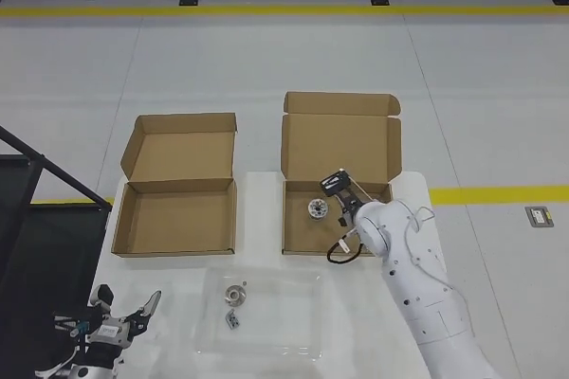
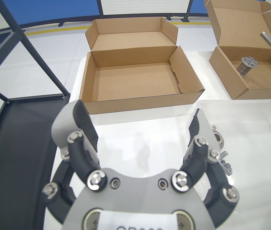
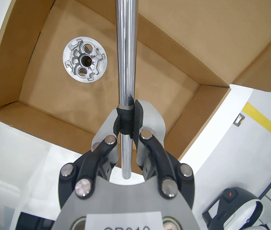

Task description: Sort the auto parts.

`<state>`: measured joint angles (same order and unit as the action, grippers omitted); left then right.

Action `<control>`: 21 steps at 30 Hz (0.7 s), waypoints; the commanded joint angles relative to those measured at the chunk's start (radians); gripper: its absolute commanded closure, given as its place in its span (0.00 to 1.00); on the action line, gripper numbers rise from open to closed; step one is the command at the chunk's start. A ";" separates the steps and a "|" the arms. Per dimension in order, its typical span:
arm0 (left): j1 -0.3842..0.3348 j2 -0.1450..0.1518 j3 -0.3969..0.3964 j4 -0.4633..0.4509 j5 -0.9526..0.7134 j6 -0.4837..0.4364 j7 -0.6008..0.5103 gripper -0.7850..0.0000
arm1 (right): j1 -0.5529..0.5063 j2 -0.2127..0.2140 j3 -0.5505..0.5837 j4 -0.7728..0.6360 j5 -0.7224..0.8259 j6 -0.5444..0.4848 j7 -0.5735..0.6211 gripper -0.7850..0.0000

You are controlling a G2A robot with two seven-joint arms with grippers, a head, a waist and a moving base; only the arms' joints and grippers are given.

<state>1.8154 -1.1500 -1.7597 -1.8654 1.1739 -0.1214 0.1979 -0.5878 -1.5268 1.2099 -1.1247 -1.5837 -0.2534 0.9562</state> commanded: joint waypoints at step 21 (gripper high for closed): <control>0.000 0.000 0.000 0.000 0.000 0.000 0.000 0.00 | 0.218 -0.019 -0.087 0.542 -0.057 -0.084 -0.221 1.00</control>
<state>1.8154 -1.1500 -1.7597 -1.8654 1.1739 -0.1214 0.1979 -0.3741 -1.5455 1.1241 -0.5956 -1.6430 -0.3423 0.7376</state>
